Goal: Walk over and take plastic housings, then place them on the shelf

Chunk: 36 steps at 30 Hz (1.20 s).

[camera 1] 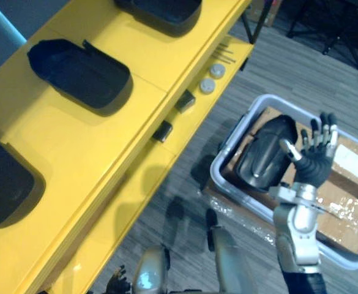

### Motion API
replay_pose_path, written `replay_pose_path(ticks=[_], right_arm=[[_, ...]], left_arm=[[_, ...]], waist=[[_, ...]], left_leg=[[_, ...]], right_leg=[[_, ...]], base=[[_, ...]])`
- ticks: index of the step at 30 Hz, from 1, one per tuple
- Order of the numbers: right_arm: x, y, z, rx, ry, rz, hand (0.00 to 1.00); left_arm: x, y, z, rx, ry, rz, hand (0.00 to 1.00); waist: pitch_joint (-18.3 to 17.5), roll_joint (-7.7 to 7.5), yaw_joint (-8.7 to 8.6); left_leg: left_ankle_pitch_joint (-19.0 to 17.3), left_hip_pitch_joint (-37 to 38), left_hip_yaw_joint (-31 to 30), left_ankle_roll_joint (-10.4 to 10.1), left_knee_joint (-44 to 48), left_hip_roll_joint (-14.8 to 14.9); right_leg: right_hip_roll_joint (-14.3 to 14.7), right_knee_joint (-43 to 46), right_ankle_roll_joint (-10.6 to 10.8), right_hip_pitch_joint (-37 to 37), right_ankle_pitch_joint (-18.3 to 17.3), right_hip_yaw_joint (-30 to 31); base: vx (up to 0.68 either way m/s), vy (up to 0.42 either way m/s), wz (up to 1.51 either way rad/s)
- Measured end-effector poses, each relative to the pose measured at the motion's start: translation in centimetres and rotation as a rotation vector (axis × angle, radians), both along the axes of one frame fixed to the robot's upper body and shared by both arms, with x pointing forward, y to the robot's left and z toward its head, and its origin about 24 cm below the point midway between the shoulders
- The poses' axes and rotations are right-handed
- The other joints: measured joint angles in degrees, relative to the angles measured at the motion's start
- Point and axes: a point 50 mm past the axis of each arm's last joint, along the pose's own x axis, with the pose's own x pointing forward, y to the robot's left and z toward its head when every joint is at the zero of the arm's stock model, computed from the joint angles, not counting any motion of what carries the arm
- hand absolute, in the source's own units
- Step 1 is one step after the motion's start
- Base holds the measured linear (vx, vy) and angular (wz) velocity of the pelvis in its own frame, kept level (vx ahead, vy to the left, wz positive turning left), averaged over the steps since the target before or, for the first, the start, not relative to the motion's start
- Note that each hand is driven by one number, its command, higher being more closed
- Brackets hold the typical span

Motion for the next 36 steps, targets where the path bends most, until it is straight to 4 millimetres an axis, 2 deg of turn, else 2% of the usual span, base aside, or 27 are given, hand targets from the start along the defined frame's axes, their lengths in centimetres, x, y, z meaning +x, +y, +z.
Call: replay_pose_path(ticks=[1,2,3,4,5,6,7,8,9,10,11,12,13,14,15,16,17,19,20,24,27,29,32,34,35,36], right_arm=[[-1.2,-0.2,-1.5,0.011,0.061,-0.013,0.00],[-1.8,-0.3,-2.0,0.011,0.086,-0.013,0.00],[-2.6,-0.6,-2.5,-0.006,0.098,-0.002,0.00],[-3.2,-0.9,-2.6,-0.021,0.084,-0.002,0.00],[-3.4,-1.1,-2.6,-0.027,0.075,-0.007,0.00],[-3.5,-1.3,-2.4,-0.047,0.060,-0.013,0.00],[-3.3,-1.2,-2.1,-0.071,0.049,-0.004,0.00],[-3.2,-1.1,-2.0,-0.082,0.045,0.000,0.00],[-2.7,-0.8,-1.9,-0.096,0.045,0.007,0.00],[-1.9,-0.7,-2.1,-0.107,0.056,0.011,0.00],[-1.3,-0.7,-2.1,-0.109,0.062,0.013,0.00],[-1.0,-1.0,-2.3,-0.107,0.086,-0.010,0.00],[-1.0,-1.1,-2.5,-0.103,0.102,-0.024,0.00],[-0.9,-1.4,-3.8,-0.089,0.183,-0.048,0.00],[-0.7,-1.4,-4.2,-0.080,0.212,-0.053,0.00],[-0.6,-1.7,-4.7,-0.071,0.251,-0.067,0.00],[-0.7,-2.1,-5.2,-0.064,0.282,-0.091,0.00],[-0.7,-2.7,-5.6,-0.061,0.323,-0.115,0.00],[-0.9,-3.5,-6.1,-0.059,0.364,-0.143,0.00],[-0.6,-4.8,-7.7,0.000,0.442,-0.169,0.00],[0.1,-4.8,-8.5,0.071,0.450,-0.120,0.00],[1.1,-4.9,-8.1,0.072,0.429,-0.093,0.00],[4.0,-6.4,-6.8,0.085,0.390,-0.092,0.00],[6.7,-7.4,-4.2,0.039,0.337,-0.100,0.00],[7.4,-7.7,-3.3,0.025,0.321,-0.103,0.00],[8.8,-8.3,-1.5,-0.010,0.294,-0.129,0.00]], left_arm=[[0.1,0.1,0.1,0.003,-0.006,0.014,0.00],[0.2,0.1,0.1,0.006,-0.012,0.025,0.00],[-0.3,0.1,0.0,0.010,0.002,0.039,0.00],[-0.7,0.3,0.0,0.012,0.016,0.066,0.00],[-0.9,0.5,0.0,0.014,0.019,0.078,0.00],[-1.1,0.9,0.1,0.016,0.020,0.105,0.00],[-1.1,1.1,0.2,0.014,0.018,0.119,0.00],[-1.1,1.2,0.3,0.016,0.017,0.125,0.00],[-1.4,1.6,0.3,0.020,0.023,0.134,0.00],[-1.6,1.8,0.2,0.013,0.030,0.170,0.00],[-1.9,1.6,0.1,0.005,0.038,0.186,0.00],[-2.6,1.4,0.0,0.000,0.053,0.193,0.00],[-2.9,1.5,0.0,0.001,0.059,0.192,0.00],[-3.9,2.2,-0.1,0.007,0.094,0.195,0.00],[-4.1,2.3,-0.2,0.005,0.099,0.196,0.00],[-3.9,2.3,-0.1,0.005,0.092,0.192,0.00],[-3.5,2.3,-0.1,0.006,0.079,0.189,0.00],[-3.2,2.3,0.0,0.008,0.064,0.190,0.00],[-3.0,1.9,0.0,-0.002,0.056,0.196,0.00],[-2.5,1.3,-0.1,-0.015,0.040,0.190,0.00],[-2.1,1.3,0.1,0.012,0.000,0.170,0.00],[-1.7,1.2,0.3,0.039,-0.027,0.130,0.00],[-1.0,1.2,0.7,0.076,-0.058,0.087,0.00],[-0.6,1.0,0.9,0.084,-0.075,0.083,0.00],[-0.5,1.0,0.9,0.080,-0.077,0.087,0.00],[-0.3,1.0,0.9,0.067,-0.083,0.105,0.00]], waist=[[0.9,-0.29,-0.23],[1.0,-0.44,-0.19],[1.0,-0.23,0.10],[1.3,-0.80,-0.37],[1.5,-1.43,-0.69],[1.3,-2.22,-0.51],[1.0,-2.91,0.65],[0.8,-3.23,1.04],[0.5,-3.75,0.78],[0.2,-3.58,0.87],[-0.2,-3.01,1.41],[-0.9,-3.24,1.04],[-1.3,-3.87,0.61],[-1.9,-5.21,1.10],[-2.1,-5.50,1.40],[-2.6,-6.39,1.43],[-2.7,-5.85,0.85],[-2.6,-5.32,0.42],[-2.2,-4.55,0.12],[-0.1,-3.32,-0.65],[0.5,-2.81,-0.29],[1.1,-2.65,0.37],[2.0,-2.29,1.57],[2.4,-1.62,2.95],[2.4,-1.52,2.98],[2.5,-1.39,3.48]], left_leg=[[-0.1,2.3,1.7,0.3,0.6,0.0],[-0.1,3.1,2.6,0.4,0.2,0.0],[0.3,5.4,4.0,1.2,-2.4,1.1],[0.1,7.7,6.4,1.5,-5.0,1.4],[0.0,8.2,7.4,1.8,-5.7,1.2],[-0.5,8.8,9.8,2.6,-6.0,1.2],[-0.6,9.4,12.0,2.9,-6.0,1.1],[-0.6,9.5,12.8,2.9,-6.0,1.0],[-0.3,9.5,12.3,3.5,-6.1,0.1],[1.4,9.4,10.4,4.7,-7.8,0.4],[2.5,9.3,9.7,4.8,-9.1,1.4],[3.1,9.8,10.0,3.9,-12.0,1.4],[3.2,10.1,10.5,3.7,-13.1,1.2],[3.6,10.2,12.3,3.1,-13.3,1.3],[3.6,10.0,12.7,2.9,-13.0,1.4],[3.9,9.1,12.6,2.4,-12.4,1.8],[4.9,8.3,12.1,1.6,-12.8,2.3],[6.6,6.7,10.9,1.5,-13.1,2.6],[8.3,5.4,9.2,1.3,-13.7,2.3],[11.2,5.4,7.4,0.9,-16.7,1.1],[12.2,5.3,4.7,0.7,-18.1,0.3],[12.2,5.3,4.4,0.7,-18.7,-0.1],[12.1,5.0,1.8,0.7,-20.0,-1.6],[12.2,3.1,0.7,0.9,-19.2,-2.7],[12.3,2.2,0.0,1.1,-18.9,-3.1],[12.5,1.1,-1.0,1.3,-18.2,-4.0]], right_leg=[[0.2,-0.1,-0.6,1.5,1.4,-0.7],[0.4,-0.6,-1.5,1.8,2.9,-1.7],[0.8,-5.2,-2.8,3.8,6.2,-3.3],[-0.1,-1.2,-5.0,4.1,2.4,-7.7],[-1.2,2.5,-5.8,4.0,-0.5,-10.0],[-3.5,8.0,-7.0,4.5,-5.1,-14.0],[-5.3,10.1,-8.2,5.3,-7.1,-16.9],[-5.6,9.5,-8.1,5.4,-7.1,-17.9],[-5.2,5.8,-6.0,6.3,-5.6,-18.2],[-3.0,-2.4,-4.5,8.9,-1.7,-16.9],[-2.2,-4.8,-5.7,9.9,-1.7,-17.2],[-3.7,-1.0,-7.3,9.6,-4.8,-18.6],[-5.2,0.5,-6.5,10.1,-6.1,-19.4],[-8.2,0.2,-4.4,11.9,-7.4,-19.8],[-8.9,-1.1,-3.1,12.8,-7.6,-20.0],[-8.8,-3.9,0.1,13.4,-6.8,-20.7],[-7.7,-6.1,-0.3,13.4,-5.0,-20.8],[-6.7,-9.6,-1.0,13.5,-2.8,-20.8],[-6.1,-12.6,-1.4,13.5,-0.5,-20.7],[-5.9,-17.1,-2.2,14.5,2.8,-20.5],[-5.6,-21.4,-2.5,15.7,5.1,-20.4],[-5.5,-23.9,-2.7,16.4,6.4,-20.2],[-6.4,-27.0,-2.2,17.2,8.4,-20.9],[-7.8,-28.4,-2.0,17.1,8.9,-23.2],[-8.3,-28.5,-1.9,17.0,9.4,-24.0],[-9.3,-28.4,-1.6,16.6,11.0,-25.4]], base=[[-0.04,0.159,-1.02],[-0.12,0.130,-1.26],[-0.13,0.111,-1.35],[-0.12,0.112,-1.23],[-0.06,0.099,-0.96],[-0.07,0.085,-0.94],[-0.09,0.067,-1.01],[-0.12,0.033,-0.90],[-0.13,0.026,-0.80],[-0.15,0.003,-0.77],[-0.11,-0.002,-0.69],[-0.08,-0.013,-0.34],[-0.05,-0.025,-0.46],[-0.03,-0.040,-0.44],[-0.03,-0.103,-0.56],[-0.03,-0.139,-0.26],[-0.04,-0.181,-0.15],[-0.03,-0.155,-0.14],[-0.02,-0.111,-0.17],[-0.05,-0.047,-0.04],[-0.09,0.012,-0.02],[-0.11,0.043,-0.06],[-0.14,0.080,0.09],[-0.16,0.114,0.22],[-0.13,0.111,0.48],[-0.12,0.112,0.54]])
